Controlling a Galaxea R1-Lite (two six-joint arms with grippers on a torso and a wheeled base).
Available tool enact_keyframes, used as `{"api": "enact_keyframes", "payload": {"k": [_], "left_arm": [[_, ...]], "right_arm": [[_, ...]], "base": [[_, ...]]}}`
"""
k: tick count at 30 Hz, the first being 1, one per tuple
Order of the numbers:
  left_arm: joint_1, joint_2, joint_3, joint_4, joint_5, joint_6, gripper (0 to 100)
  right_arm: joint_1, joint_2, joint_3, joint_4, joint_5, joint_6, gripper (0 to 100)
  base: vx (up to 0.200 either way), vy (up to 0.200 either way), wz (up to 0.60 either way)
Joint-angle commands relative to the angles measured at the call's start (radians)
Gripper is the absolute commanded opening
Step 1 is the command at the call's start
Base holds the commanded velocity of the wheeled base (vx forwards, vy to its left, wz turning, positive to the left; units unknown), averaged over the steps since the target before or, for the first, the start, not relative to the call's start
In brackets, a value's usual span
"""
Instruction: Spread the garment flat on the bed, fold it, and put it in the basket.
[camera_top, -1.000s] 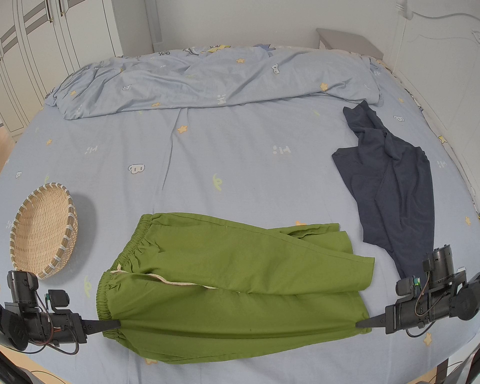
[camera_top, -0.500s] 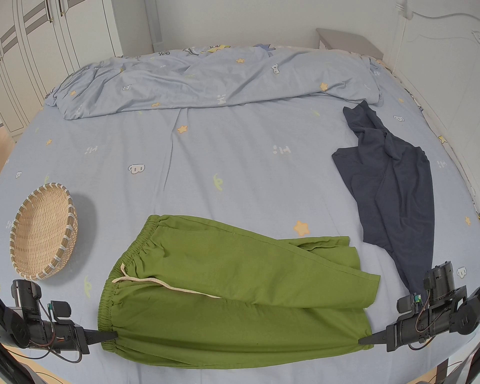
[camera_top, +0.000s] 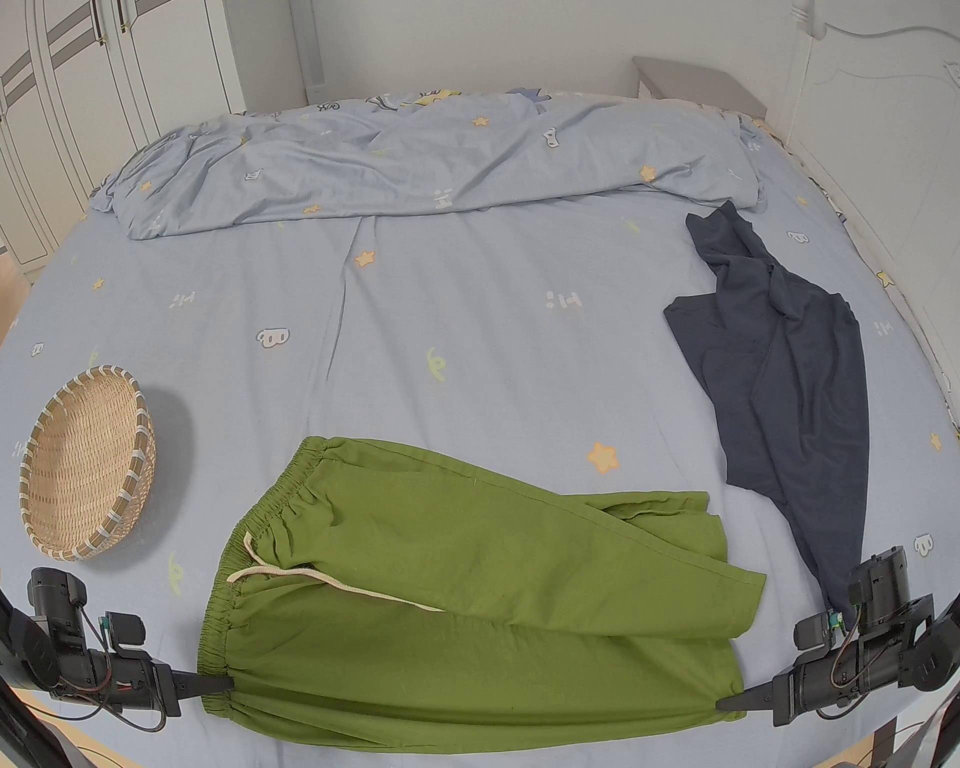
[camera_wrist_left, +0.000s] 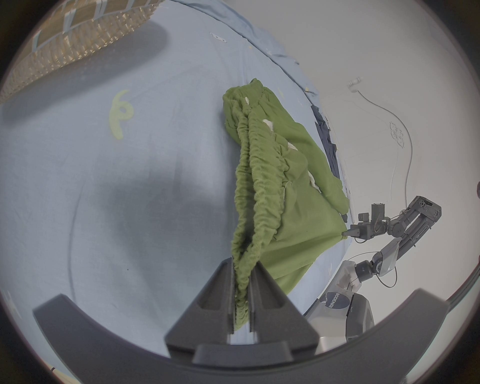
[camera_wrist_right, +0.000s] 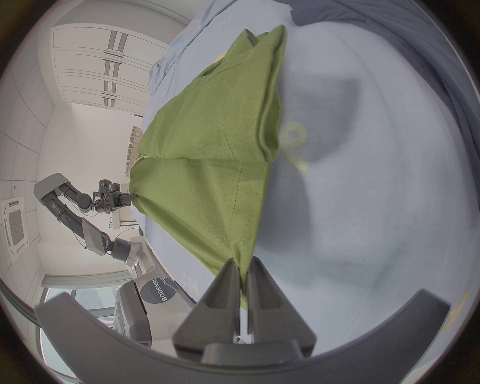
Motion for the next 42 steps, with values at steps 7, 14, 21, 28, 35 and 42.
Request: {"api": "enact_keyframes", "payload": {"k": [7,14,21,28,35,42], "left_arm": [[-0.005,0.05,0.002,-0.004,0.008,0.005,0],[-0.011,0.053,0.008,-0.004,0.008,0.009,0],[-0.014,0.047,0.013,-0.004,0.008,0.016,100],[0.009,-0.022,-0.018,0.002,0.002,-0.014,100],[-0.055,-0.269,-0.118,0.044,0.011,-0.261,100],[-0.152,-0.403,-0.414,0.375,0.112,-0.333,100]], "right_arm": [[0.02,0.013,0.025,0.001,-0.002,0.002,0],[0.02,0.013,0.025,-0.005,-0.002,0.004,0],[0.02,0.012,0.023,-0.027,-0.001,0.008,100],[-0.025,-0.062,0.025,-0.041,-0.001,0.005,100],[-0.084,-0.247,-0.006,-0.071,-0.005,0.013,100],[-0.143,-0.295,-0.121,-0.062,-0.047,0.013,100]], "base": [[0.0,0.0,0.0],[0.0,0.0,0.0],[0.0,0.0,0.0],[0.0,0.0,0.0],[0.0,0.0,0.0],[0.0,0.0,0.0]]}}
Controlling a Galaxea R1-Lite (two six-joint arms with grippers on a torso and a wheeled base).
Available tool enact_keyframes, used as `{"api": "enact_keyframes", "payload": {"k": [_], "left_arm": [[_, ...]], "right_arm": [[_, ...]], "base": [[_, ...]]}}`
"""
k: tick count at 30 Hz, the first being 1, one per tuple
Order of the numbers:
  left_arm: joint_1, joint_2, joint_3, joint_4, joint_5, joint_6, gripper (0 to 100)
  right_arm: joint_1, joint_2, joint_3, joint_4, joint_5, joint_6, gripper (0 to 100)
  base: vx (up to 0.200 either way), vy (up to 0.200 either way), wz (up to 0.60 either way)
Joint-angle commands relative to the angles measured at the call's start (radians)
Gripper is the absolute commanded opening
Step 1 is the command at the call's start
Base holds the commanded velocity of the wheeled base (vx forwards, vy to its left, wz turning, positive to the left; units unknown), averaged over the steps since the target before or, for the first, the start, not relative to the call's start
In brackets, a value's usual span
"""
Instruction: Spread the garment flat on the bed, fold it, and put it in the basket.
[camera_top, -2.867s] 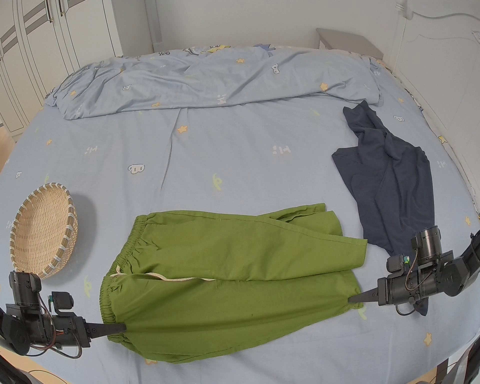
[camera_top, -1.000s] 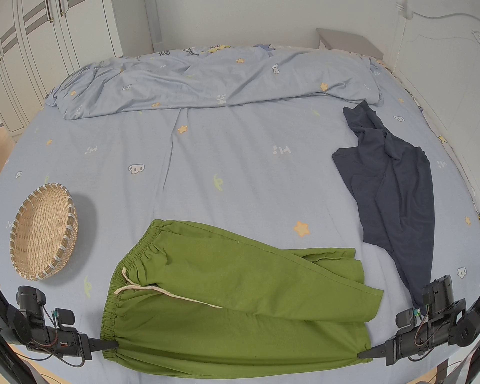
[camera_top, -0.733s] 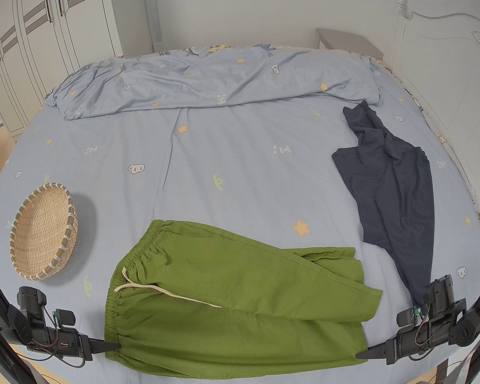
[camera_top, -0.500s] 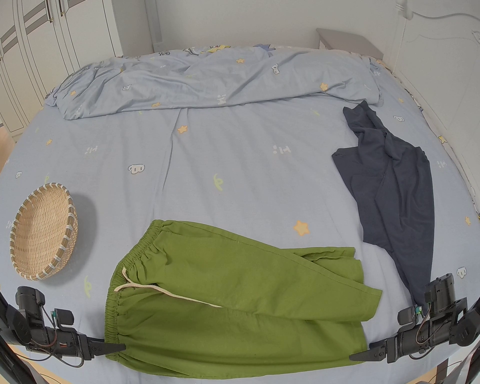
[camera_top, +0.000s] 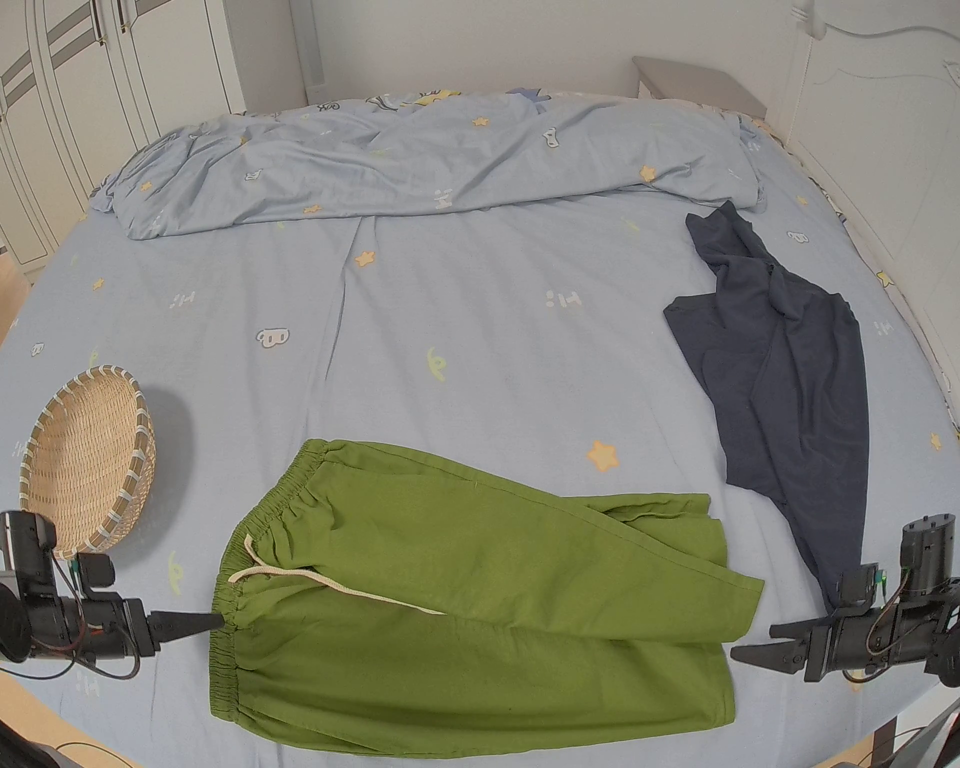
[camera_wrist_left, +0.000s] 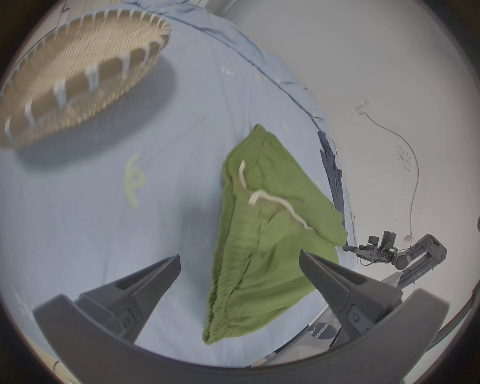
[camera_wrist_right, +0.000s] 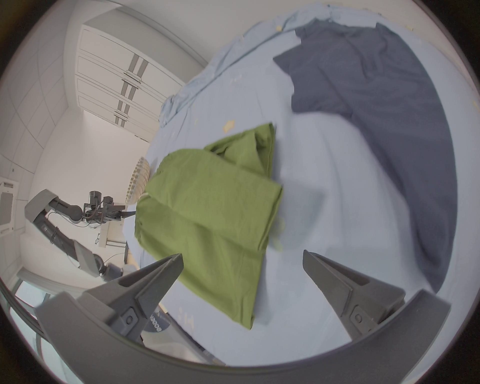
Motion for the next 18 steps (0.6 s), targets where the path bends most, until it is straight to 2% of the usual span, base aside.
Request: {"api": "enact_keyframes", "payload": {"k": [1,2,3,6,10,13,18], "left_arm": [[-0.115,-0.164,-0.301,0.249,0.081,-0.07,100],[-0.116,-0.164,-0.309,0.256,0.082,-0.072,100],[-0.149,-0.146,-0.401,0.3,0.095,-0.103,100],[-0.219,-0.047,-0.525,0.306,0.096,-0.213,100],[-0.301,0.092,-0.646,0.237,0.127,-0.322,100],[-0.347,0.184,-0.701,0.171,0.175,-0.334,100],[-0.377,0.328,-0.767,0.11,0.214,-0.334,100]], "right_arm": [[-0.059,-0.098,-0.132,0.0,-0.06,0.0,100],[-0.059,-0.098,-0.136,0.0,-0.064,0.001,100],[-0.054,-0.093,-0.201,0.011,-0.102,0.001,100],[-0.047,-0.085,-0.322,0.086,-0.159,0.001,100],[-0.045,-0.059,-0.469,0.202,-0.16,0.001,100],[-0.044,-0.036,-0.524,0.222,-0.16,0.001,100],[-0.025,0.005,-0.503,0.213,-0.159,-0.002,100]], "base": [[0.0,0.0,0.0],[0.0,0.0,0.0],[0.0,0.0,0.0],[0.0,0.0,0.0],[0.0,0.0,0.0],[0.0,0.0,0.0],[0.0,0.0,0.0]]}}
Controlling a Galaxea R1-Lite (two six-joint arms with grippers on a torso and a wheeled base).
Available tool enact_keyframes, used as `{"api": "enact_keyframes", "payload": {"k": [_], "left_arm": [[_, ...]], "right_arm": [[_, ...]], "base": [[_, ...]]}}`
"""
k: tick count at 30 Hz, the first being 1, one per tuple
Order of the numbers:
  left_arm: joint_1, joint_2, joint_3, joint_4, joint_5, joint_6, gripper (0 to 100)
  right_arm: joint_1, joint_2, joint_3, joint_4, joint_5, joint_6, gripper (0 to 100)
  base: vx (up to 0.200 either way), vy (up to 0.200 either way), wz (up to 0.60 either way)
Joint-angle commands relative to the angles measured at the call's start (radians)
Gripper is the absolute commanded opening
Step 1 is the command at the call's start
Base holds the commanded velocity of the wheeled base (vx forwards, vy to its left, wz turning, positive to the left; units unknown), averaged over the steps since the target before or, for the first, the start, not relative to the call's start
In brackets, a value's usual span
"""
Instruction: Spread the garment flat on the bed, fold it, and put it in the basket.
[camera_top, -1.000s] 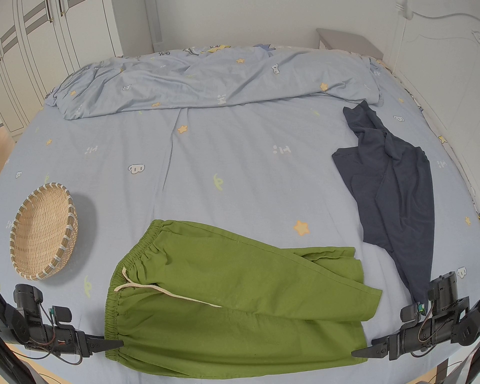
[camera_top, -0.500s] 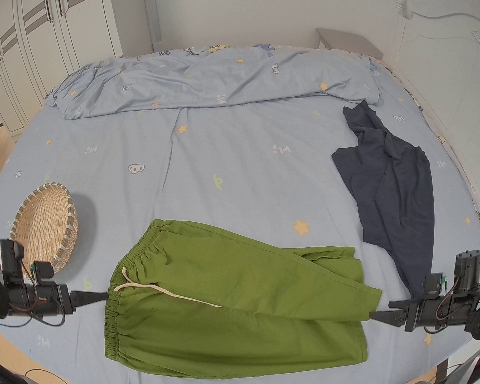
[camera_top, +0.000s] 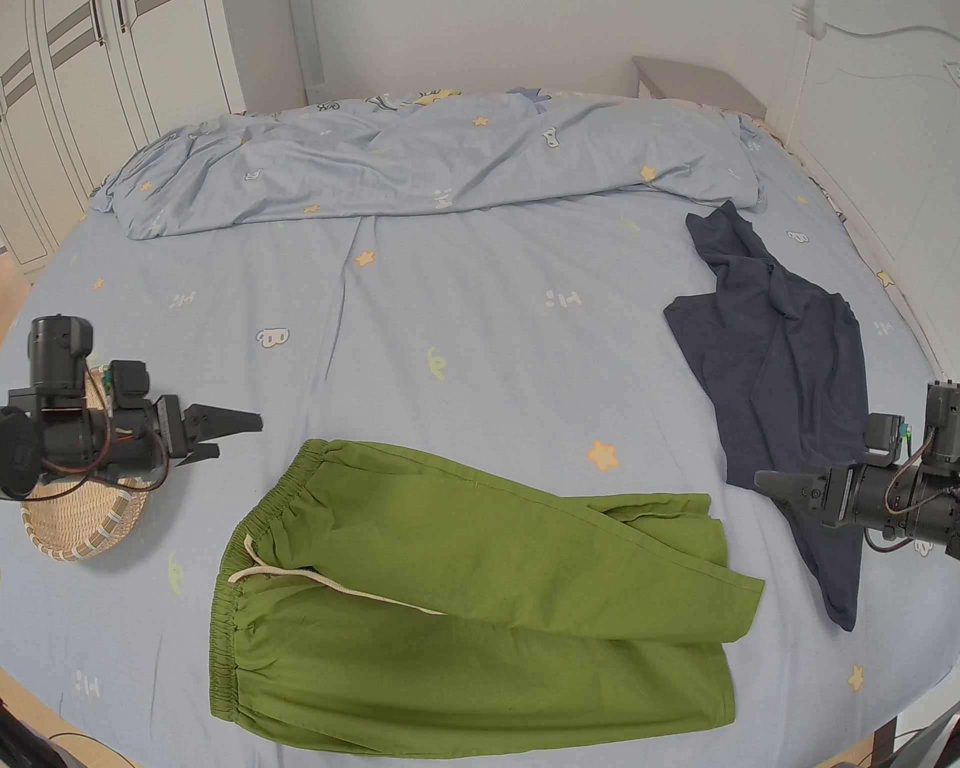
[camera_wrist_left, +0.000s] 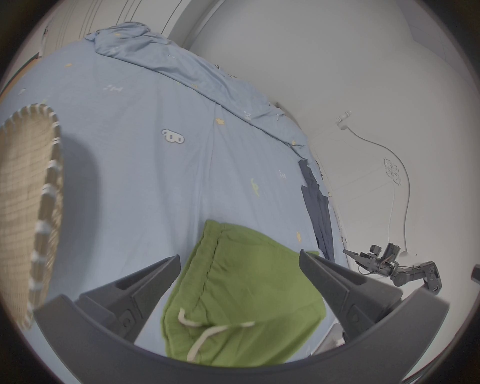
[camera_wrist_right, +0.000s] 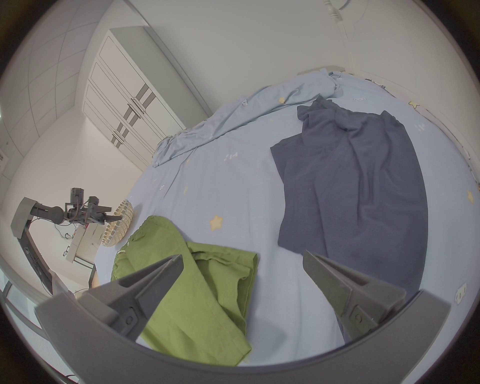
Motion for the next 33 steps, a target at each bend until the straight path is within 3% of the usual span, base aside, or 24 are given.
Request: {"api": "enact_keyframes", "payload": {"k": [1,7,15,24,25,33], "left_arm": [[-0.083,0.227,-0.12,-0.063,0.05,-0.034,100],[-0.12,0.287,-0.146,-0.068,0.053,-0.032,100],[-0.146,0.345,-0.16,-0.082,0.117,-0.029,100],[-0.155,0.351,-0.164,-0.082,0.119,-0.032,100],[-0.155,0.353,-0.166,-0.082,0.119,-0.032,0],[-0.157,0.368,-0.171,-0.083,0.12,-0.026,0]], "right_arm": [[0.016,0.064,-0.054,0.023,-0.012,-0.002,100],[0.033,0.085,-0.046,0.021,-0.016,-0.001,100],[0.038,0.079,-0.037,0.021,-0.017,0.001,100],[0.052,0.084,-0.031,0.021,-0.019,-0.001,100],[0.052,0.084,-0.031,0.021,-0.019,-0.001,100],[0.052,0.085,-0.029,0.021,-0.019,-0.002,100]], "base": [[0.0,0.0,0.0],[0.0,0.0,0.0],[0.0,0.0,0.0],[0.0,0.0,0.0],[0.0,0.0,0.0],[0.0,0.0,0.0]]}}
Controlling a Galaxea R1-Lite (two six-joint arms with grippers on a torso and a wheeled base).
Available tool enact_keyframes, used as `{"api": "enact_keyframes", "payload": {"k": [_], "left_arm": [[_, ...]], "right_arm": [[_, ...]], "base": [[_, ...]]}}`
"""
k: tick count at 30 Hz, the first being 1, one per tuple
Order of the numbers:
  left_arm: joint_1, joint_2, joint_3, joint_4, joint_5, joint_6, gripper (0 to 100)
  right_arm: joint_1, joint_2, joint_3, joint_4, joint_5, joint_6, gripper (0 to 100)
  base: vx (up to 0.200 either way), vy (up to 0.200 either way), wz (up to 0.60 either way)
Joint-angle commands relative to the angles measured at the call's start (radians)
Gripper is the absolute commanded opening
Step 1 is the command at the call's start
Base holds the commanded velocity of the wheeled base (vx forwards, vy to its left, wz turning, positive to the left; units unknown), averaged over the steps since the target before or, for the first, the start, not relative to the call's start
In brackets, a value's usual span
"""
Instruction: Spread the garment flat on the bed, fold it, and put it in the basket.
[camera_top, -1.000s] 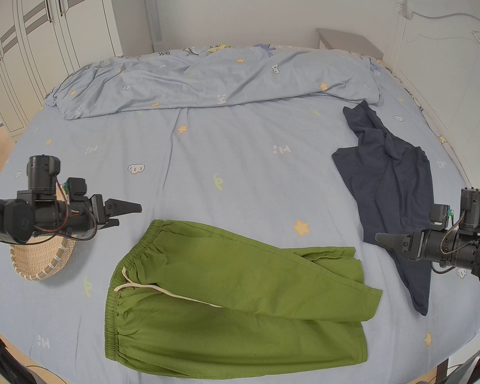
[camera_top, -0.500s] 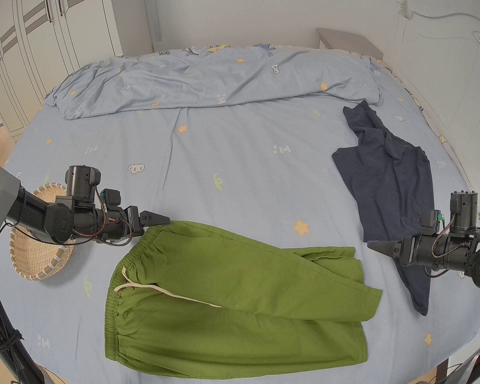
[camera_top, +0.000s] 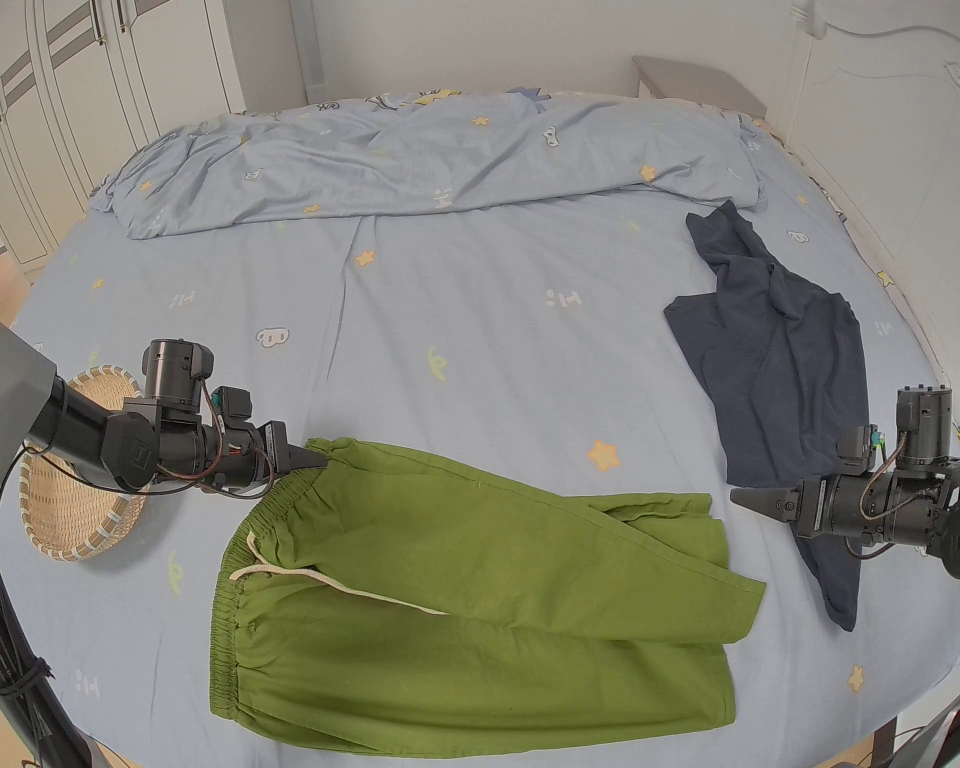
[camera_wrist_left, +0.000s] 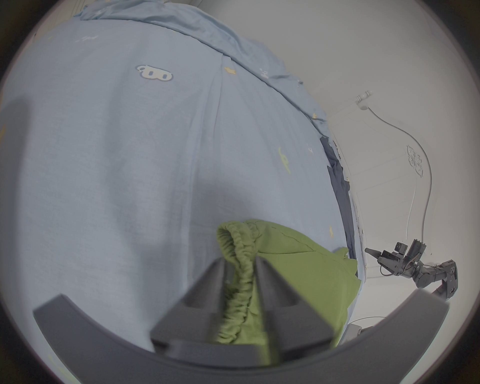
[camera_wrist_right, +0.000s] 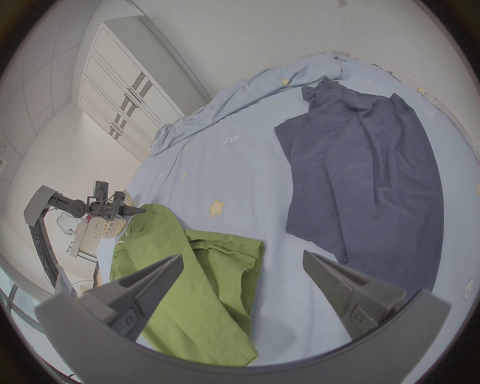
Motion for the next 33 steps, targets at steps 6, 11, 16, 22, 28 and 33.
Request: {"api": "enact_keyframes", "payload": {"k": [6,11,16,22,28,33], "left_arm": [[0.001,0.005,0.009,-0.014,0.0,-0.001,0],[0.047,-0.064,0.039,-0.013,0.0,-0.005,0],[0.086,-0.109,0.061,-0.013,-0.001,-0.008,0],[0.069,-0.109,0.078,-0.014,-0.003,-0.001,0],[0.061,-0.11,0.079,-0.014,-0.001,-0.001,0],[0.063,-0.11,0.079,-0.014,-0.001,-0.001,0]], "right_arm": [[-0.001,-0.003,0.0,0.0,0.001,0.001,100],[-0.001,-0.014,0.017,0.001,0.001,0.004,100],[-0.006,-0.055,0.091,0.0,0.003,0.011,100],[-0.003,-0.1,0.183,0.0,0.007,0.023,100],[0.0,-0.091,0.192,0.001,0.007,0.023,100],[0.031,-0.071,0.201,0.0,0.039,0.024,100]], "base": [[0.0,0.0,0.0],[0.0,0.0,0.0],[0.0,0.0,0.0],[0.0,0.0,0.0],[0.0,0.0,0.0],[0.0,0.0,0.0]]}}
